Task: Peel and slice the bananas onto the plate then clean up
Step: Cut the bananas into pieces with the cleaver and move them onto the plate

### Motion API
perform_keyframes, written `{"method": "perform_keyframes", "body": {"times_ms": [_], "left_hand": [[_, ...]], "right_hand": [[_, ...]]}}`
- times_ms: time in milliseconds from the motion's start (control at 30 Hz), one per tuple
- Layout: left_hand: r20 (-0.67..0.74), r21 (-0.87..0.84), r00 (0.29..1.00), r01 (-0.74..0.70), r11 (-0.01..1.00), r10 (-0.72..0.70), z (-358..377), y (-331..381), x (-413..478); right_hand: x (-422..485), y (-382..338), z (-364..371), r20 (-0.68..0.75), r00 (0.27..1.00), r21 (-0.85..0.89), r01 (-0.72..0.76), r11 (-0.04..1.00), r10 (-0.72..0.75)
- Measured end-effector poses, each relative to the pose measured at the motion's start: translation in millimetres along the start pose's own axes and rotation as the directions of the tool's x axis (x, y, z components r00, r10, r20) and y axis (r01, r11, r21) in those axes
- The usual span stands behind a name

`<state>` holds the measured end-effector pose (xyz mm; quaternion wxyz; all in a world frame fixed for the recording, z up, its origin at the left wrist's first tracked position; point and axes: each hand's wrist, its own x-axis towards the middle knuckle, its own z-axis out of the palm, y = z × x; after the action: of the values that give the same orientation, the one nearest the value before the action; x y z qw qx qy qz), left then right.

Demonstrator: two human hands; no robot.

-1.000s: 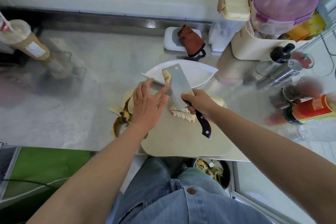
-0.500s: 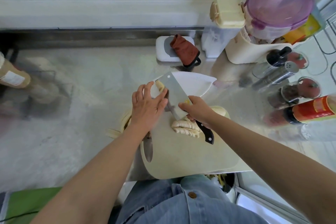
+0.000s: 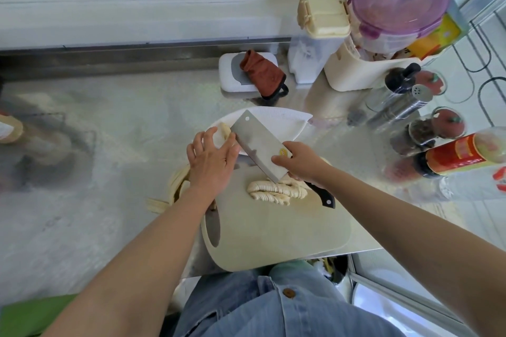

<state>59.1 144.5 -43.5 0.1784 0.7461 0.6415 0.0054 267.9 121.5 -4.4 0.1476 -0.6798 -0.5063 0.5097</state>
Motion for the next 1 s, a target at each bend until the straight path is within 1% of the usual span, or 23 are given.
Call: {"method": "perform_keyframes", "body": {"times_ms": [67,133,233,300,400,500,600,700,800,867,933,1000], "left_hand": [[-0.013,-0.018,1.0,0.002,1.0,-0.003,-1.5,0.9,0.6],[-0.065,0.005,0.998,-0.007,1.0,0.007,-2.3,0.4,-0.7],[-0.15,0.096,0.985,-0.069,0.993,0.083,-0.8,0.0,-5.2],[-0.174,0.133,0.977,-0.1,0.986,0.123,0.5,1.4,-6.7],[-0.192,0.105,0.975,-0.093,0.99,0.112,0.1,6.6,-7.8],[-0.206,0.082,0.974,-0.081,0.993,0.096,0.2,10.3,-8.9],[-0.263,0.046,0.962,-0.068,0.997,0.078,-1.4,13.1,-13.2],[-0.33,0.032,0.943,-0.04,0.999,0.048,-0.8,17.0,-23.6],[-0.336,0.025,0.942,0.018,1.0,-0.009,2.3,24.0,-38.8],[-0.339,0.015,0.941,0.021,1.0,-0.015,6.1,29.2,-51.3],[-0.292,-0.043,0.956,-0.003,0.999,-0.009,12.5,35.7,-66.1],[-0.22,-0.121,0.975,0.005,0.993,-0.032,20.6,42.5,-80.7]], "right_hand": [[2.0,0.7,-4.7,-0.043,0.998,-0.085,0.031,0.996,-0.035],[3.6,2.2,-8.2,-0.076,0.996,-0.153,0.036,0.988,-0.048],[3.6,2.7,-10.0,-0.08,0.995,-0.245,0.046,0.968,-0.067],[3.4,1.7,-10.5,-0.086,0.992,-0.272,0.062,0.96,-0.089],[3.9,2.7,-12.5,-0.108,0.989,-0.263,0.069,0.962,-0.101],[1.5,5.1,-17.6,-0.12,0.989,-0.186,0.062,0.981,-0.085],[-8.4,13.6,-25.0,-0.125,0.985,-0.122,0.1,0.987,-0.116],[-23.4,29.8,-35.2,-0.119,0.981,-0.123,0.141,0.982,-0.156],[-42.0,52.9,-47.6,-0.096,0.976,-0.188,0.177,0.966,-0.197],[-57.1,67.8,-55.8,-0.065,0.973,-0.243,0.202,0.949,-0.223],[-69.6,83.6,-62.1,-0.029,0.968,-0.32,0.226,0.92,-0.248],[-78.5,98.8,-67.4,-0.009,0.959,-0.403,0.257,0.879,-0.285]]}}
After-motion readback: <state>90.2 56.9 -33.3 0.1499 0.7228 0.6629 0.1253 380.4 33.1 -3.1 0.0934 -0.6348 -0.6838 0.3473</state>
